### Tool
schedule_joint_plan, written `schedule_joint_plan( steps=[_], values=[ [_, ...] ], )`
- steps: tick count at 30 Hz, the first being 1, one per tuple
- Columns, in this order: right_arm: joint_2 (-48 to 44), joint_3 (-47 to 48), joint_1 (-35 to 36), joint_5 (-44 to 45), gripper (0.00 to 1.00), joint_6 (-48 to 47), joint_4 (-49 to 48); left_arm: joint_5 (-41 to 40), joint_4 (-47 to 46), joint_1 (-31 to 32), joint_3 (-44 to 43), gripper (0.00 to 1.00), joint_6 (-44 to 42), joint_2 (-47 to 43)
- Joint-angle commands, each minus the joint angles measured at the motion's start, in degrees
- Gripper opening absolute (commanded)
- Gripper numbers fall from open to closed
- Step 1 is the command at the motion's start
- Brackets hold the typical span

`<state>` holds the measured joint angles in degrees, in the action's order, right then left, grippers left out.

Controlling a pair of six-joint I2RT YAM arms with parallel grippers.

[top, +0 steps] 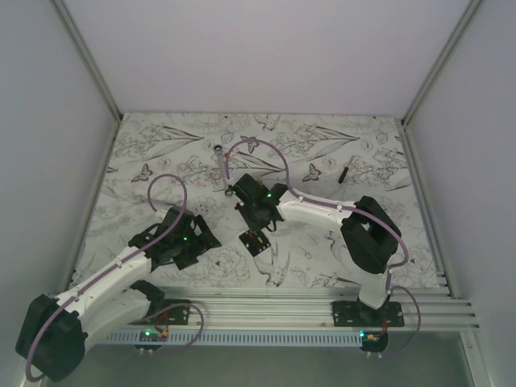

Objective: Snap on the fuse box
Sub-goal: Install the fuse at the fuse box base.

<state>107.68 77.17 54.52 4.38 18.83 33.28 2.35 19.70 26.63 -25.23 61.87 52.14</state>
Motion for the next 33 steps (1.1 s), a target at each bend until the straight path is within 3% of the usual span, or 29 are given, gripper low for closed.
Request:
schedule_joint_plan(
  steps=[1, 8, 18, 33],
  values=[
    [1.3, 1.7, 0.2, -0.4, 0.14, 0.0, 1.0, 0.7, 1.1, 0.3, -1.4, 0.99, -0.4, 0.7],
    [1.4, 1.3, 0.2, -0.4, 0.14, -0.1, 1.9, 0.7, 1.0, 0.5, -1.4, 0.99, -0.4, 1.1],
    [4.3, 2.2, 0.3, -1.2, 0.0, -0.4, 4.4, 0.6, 0.9, 0.7, -1.4, 0.99, -0.4, 1.1],
    [12.8, -3.6, 0.3, 0.8, 0.0, 0.1, 9.2, 0.4, 0.6, 0.8, -1.3, 0.99, -0.5, 1.6]
  ],
)
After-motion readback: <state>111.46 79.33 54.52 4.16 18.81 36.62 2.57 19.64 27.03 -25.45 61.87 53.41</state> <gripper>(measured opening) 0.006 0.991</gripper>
